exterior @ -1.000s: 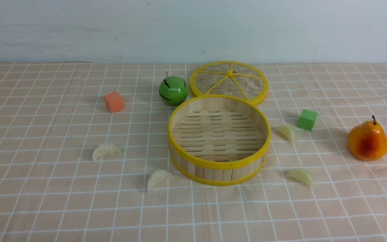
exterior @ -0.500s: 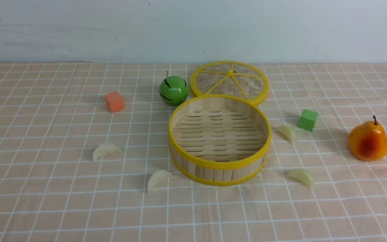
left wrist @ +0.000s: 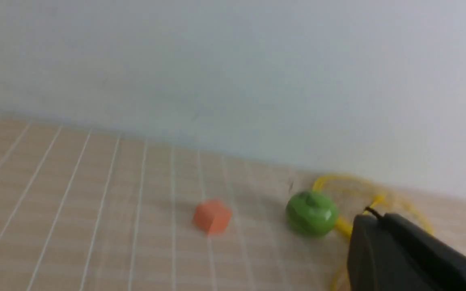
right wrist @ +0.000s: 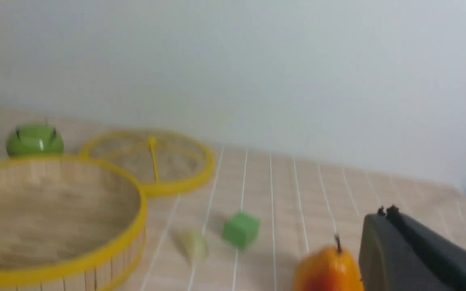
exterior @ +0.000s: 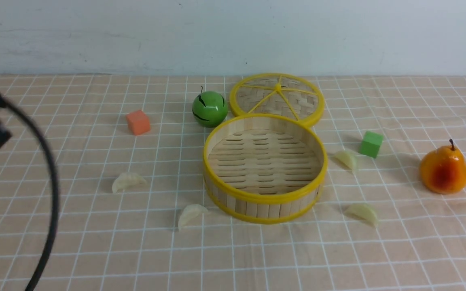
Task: Put the dumplings into the steamer on the table with the brown tablecloth.
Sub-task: 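Reach for and grasp a dumpling on the table with the left gripper, then place the dumpling into the bamboo steamer basket with the left gripper, then reach for and grasp a dumpling on the table with the left gripper, then place the dumpling into the bamboo steamer basket with the left gripper, then reach for and grasp a dumpling lying on the table beside the steamer, then place the dumpling in the bamboo steamer basket with the right gripper, then reach for and grasp a dumpling lying on the table beside the steamer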
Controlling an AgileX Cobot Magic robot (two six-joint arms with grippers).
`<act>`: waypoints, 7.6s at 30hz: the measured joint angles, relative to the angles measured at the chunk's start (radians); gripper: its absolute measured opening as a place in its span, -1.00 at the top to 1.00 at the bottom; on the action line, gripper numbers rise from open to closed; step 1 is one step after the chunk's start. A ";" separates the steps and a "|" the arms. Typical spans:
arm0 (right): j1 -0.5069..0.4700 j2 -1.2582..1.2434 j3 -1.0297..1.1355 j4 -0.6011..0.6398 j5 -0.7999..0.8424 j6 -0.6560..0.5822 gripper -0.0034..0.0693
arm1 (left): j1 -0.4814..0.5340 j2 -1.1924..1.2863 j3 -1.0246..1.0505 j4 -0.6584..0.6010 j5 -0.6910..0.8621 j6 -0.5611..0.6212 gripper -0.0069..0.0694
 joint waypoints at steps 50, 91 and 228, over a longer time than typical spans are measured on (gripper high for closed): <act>0.273 0.502 -0.340 0.288 0.575 -0.035 0.89 | 0.002 1.214 -0.980 -0.711 0.826 1.156 0.31; 0.273 0.573 -0.340 0.321 0.483 -0.035 0.82 | -0.380 0.998 -1.110 -0.470 1.190 0.656 -0.48; 0.245 1.281 -0.964 0.266 0.868 -0.494 -0.29 | -0.381 -0.445 0.138 -0.163 0.706 0.379 0.86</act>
